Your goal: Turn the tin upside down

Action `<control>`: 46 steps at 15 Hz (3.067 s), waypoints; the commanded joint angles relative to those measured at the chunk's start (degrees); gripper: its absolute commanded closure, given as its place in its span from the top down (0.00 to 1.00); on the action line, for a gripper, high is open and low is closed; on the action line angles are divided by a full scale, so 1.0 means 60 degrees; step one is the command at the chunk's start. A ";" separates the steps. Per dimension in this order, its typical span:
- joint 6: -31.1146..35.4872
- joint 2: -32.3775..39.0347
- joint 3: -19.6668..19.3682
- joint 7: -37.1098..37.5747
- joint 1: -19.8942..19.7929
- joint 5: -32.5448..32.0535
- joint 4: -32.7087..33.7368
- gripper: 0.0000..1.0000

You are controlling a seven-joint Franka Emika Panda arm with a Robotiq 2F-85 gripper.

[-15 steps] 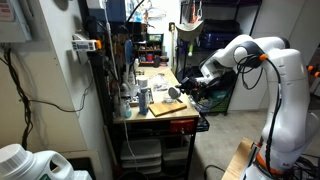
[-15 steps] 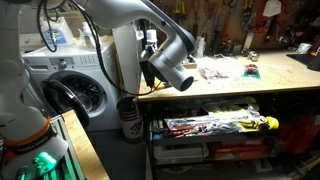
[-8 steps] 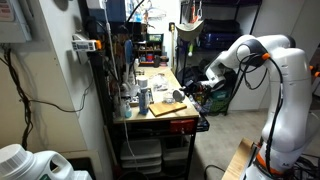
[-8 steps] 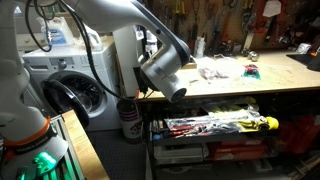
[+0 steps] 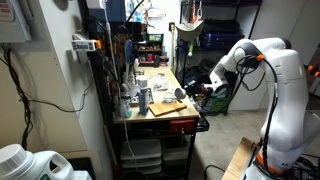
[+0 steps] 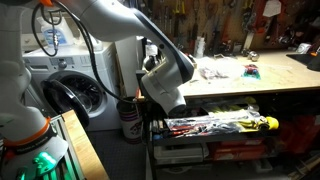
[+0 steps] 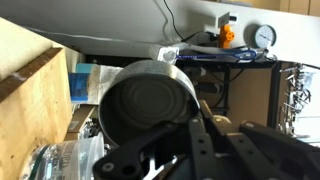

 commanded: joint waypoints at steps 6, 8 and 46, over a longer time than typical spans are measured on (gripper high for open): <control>-0.0808 0.1261 -0.0216 0.1108 -0.0627 0.1326 -0.0086 0.01; -0.0752 0.1450 -0.0228 0.1381 -0.0628 0.1467 -0.0068 0.01; 0.3235 0.0588 -0.0754 0.2148 0.0784 0.2026 -0.0197 1.00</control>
